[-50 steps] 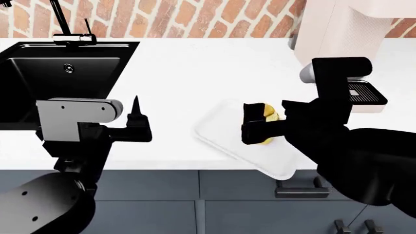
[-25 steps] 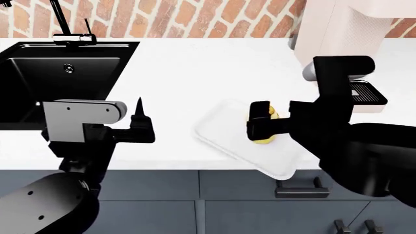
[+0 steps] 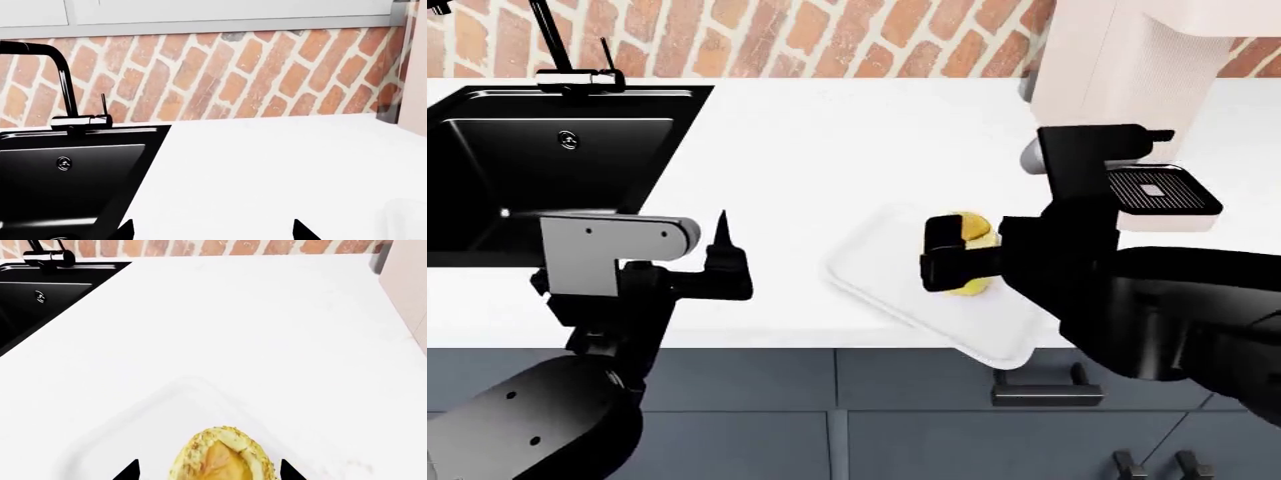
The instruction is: Move the fresh-baked cupcake off the tray onto the counter, and place the bowl used for mixing into the sink.
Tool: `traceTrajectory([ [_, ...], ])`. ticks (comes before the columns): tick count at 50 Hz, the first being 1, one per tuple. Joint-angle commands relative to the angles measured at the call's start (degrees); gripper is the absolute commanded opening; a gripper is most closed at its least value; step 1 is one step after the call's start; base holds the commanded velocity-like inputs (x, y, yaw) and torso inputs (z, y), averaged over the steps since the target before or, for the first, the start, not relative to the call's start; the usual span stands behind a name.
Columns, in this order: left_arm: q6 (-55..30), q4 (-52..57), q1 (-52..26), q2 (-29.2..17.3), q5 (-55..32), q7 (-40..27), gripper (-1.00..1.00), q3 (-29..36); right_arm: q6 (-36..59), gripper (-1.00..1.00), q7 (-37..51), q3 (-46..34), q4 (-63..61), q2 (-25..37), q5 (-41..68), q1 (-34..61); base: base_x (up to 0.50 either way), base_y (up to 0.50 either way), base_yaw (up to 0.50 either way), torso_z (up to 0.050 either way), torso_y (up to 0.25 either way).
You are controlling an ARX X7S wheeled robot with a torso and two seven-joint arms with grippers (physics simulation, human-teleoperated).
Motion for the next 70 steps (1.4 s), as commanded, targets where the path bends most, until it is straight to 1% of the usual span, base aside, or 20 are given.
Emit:
traceTrajectory([
  [1,0.7,-1.8,0.3,0.9,1.0,1.1,1.00,0.6,0.8,1.00,-1.5,-0.4,3.5,-1.6,-0.1,-0.4,0.00,0.00,0.00,0.000,0.000],
  [8,1.1,-3.0,0.3,1.7,1.8,1.9,1.00,1.2,2.1,1.00,-1.9,-1.1,6.2,-3.0,0.2,-0.6,0.00,0.00,0.00,0.000,0.000],
  [18,0.8,-2.3,-0.1,1.5,1.5,1.9,1.00,1.1,3.8,1.00,-2.1,-2.2,7.3,-4.0,1.6,-1.8,0.00,0.00,0.00,0.000,0.000],
  [24,0.6,-2.2,-0.4,1.6,1.5,1.9,1.00,1.1,4.6,1.00,-2.2,-2.3,7.3,-3.6,2.1,-1.6,0.00,0.00,0.00,0.000,0.000],
  [28,0.8,-1.9,0.0,1.3,1.5,1.9,1.00,1.1,4.8,1.00,-1.4,-2.1,5.3,-2.2,2.6,-1.3,0.00,0.00,0.00,0.000,0.000],
  [29,0.9,-1.8,0.2,1.2,1.4,1.9,1.00,1.0,3.8,-1.00,-1.0,-1.7,4.6,-1.7,2.3,-1.5,0.00,0.00,0.00,0.000,0.000],
  [42,0.5,-1.1,0.1,1.0,1.2,1.7,1.00,1.1,2.4,-1.00,-0.7,-0.4,3.3,-0.5,1.6,-1.2,0.00,0.00,0.00,0.000,0.000],
  [49,0.6,0.2,0.7,0.3,0.8,1.0,1.00,0.7,-1.0,-1.00,-0.6,1.1,5.8,-2.1,-0.7,-1.3,0.00,0.00,0.00,0.000,0.000],
  [52,0.7,0.7,0.9,0.1,0.6,0.8,1.00,0.5,-1.1,-1.00,-1.2,1.4,6.9,-3.1,-1.1,-0.8,0.00,0.00,0.00,0.000,0.000],
  [57,0.5,1.3,1.0,-0.1,0.3,0.3,1.00,0.4,-0.3,-1.00,-1.8,1.5,7.9,-3.8,-1.4,0.1,0.00,0.00,0.00,0.000,0.000],
  [67,0.3,3.0,1.3,-2.0,-0.7,-0.9,1.00,-0.9,3.7,-1.00,-5.8,1.1,14.9,-8.7,-1.7,3.1,0.00,0.00,0.00,0.000,0.000],
  [69,-0.2,3.7,0.9,-2.5,-1.0,-1.4,1.00,-1.3,4.1,-1.00,-5.4,1.1,15.3,-9.0,-1.3,3.5,0.00,0.00,0.00,0.000,0.000],
  [70,0.0,3.9,1.1,-2.8,-1.1,-1.5,1.00,-1.4,3.0,-1.00,-3.7,1.3,14.9,-8.7,-2.0,3.4,0.00,0.00,0.00,0.000,0.000],
])
